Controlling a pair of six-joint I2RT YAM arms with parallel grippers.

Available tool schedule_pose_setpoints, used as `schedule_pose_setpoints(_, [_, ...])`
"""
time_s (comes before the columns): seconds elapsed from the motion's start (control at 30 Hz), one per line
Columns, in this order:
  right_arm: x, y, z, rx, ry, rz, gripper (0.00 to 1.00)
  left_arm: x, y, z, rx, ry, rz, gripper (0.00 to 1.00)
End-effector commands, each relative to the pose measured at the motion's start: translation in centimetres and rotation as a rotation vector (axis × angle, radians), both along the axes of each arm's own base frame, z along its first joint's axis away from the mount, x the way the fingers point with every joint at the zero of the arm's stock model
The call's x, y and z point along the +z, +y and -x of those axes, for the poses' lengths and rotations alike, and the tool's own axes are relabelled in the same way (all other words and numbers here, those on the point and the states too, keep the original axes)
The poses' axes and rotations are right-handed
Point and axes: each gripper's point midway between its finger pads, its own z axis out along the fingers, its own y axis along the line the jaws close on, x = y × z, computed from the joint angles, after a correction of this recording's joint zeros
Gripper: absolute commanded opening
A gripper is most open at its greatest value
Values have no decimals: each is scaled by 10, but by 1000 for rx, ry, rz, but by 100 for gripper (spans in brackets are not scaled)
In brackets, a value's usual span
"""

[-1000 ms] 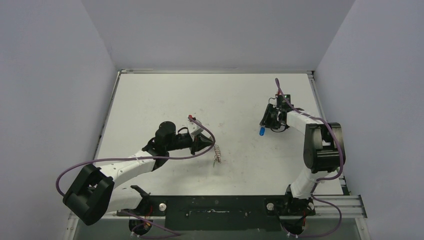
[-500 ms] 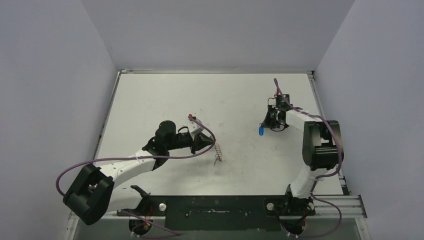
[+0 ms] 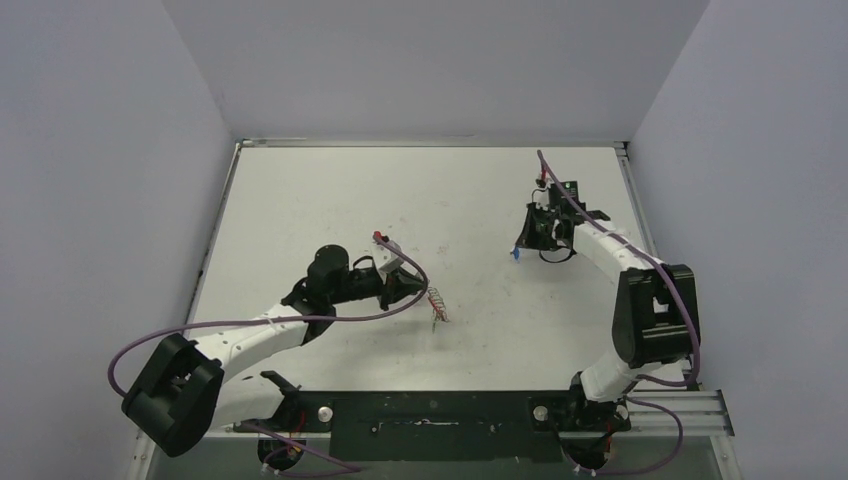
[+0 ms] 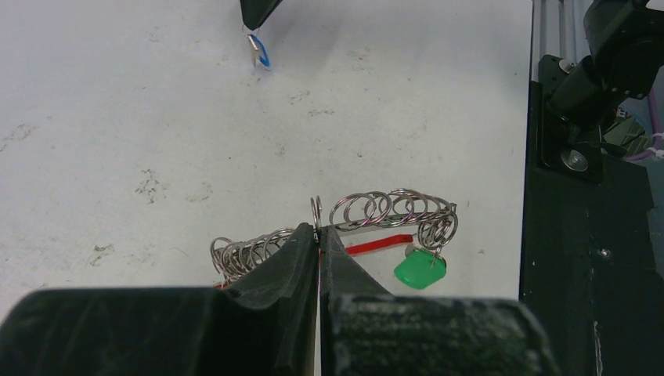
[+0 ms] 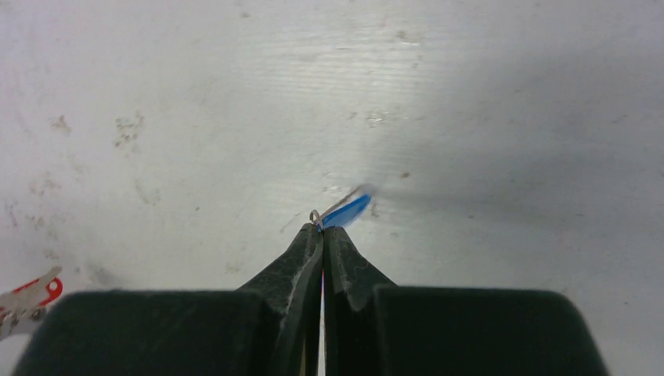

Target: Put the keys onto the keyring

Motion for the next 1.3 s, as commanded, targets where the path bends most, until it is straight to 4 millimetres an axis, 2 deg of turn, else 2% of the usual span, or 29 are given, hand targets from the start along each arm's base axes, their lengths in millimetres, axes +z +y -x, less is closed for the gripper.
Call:
schedule_pose_setpoints(0.0, [55,38,6,173,-135,4,0,16,4,-4,25,-70,37,0])
schedule_pose_setpoints(0.37, [81,117,84,520,-193,-62,0,-9,7,9,-27,-86,4,0])
schedule_pose_setpoints(0.67, [92,160,135,725,-282,-139,0,-28,5,15,-65,-50,-33,0])
schedule_pose_setpoints(0.9, [98,177,150,831,-328,-147,0,-32,2,20,-92,-41,-40,0])
schedule_pose_setpoints(1.27, [101,215,157,931,-369,-165,0,-32,-2,24,-117,-37,-35,0])
